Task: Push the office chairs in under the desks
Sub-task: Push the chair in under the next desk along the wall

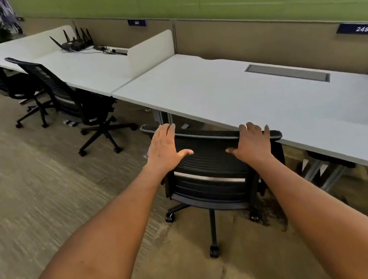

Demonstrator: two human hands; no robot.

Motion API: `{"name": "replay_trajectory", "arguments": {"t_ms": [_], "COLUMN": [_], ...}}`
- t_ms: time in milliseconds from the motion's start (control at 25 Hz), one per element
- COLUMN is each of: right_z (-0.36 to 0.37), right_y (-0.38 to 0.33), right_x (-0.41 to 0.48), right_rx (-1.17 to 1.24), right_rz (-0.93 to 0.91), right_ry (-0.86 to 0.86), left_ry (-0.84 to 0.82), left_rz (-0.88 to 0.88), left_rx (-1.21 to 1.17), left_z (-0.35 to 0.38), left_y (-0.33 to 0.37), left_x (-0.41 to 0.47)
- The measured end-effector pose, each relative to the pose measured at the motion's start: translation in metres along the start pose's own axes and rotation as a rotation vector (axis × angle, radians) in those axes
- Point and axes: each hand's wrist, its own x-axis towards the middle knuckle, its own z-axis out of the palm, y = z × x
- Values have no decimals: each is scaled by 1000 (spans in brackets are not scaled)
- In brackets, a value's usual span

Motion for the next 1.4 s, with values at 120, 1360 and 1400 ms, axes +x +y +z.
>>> {"name": "replay_trajectory", "arguments": {"t_ms": [120, 1360, 1400], "right_z": [13, 51, 53], "right_y": [-5, -112, -112], "right_x": [20, 155, 160], "right_rx": [-59, -150, -146], "right_rz": [16, 324, 328], "right_ry": [92, 228, 238], "left_ry": [-69, 141, 139], "left_rz": [4, 329, 337], "left_rx": [48, -91, -93], "left_z": [17, 74, 77], "left_y": [-22, -148, -150], "left_x": [33, 242, 248]}}
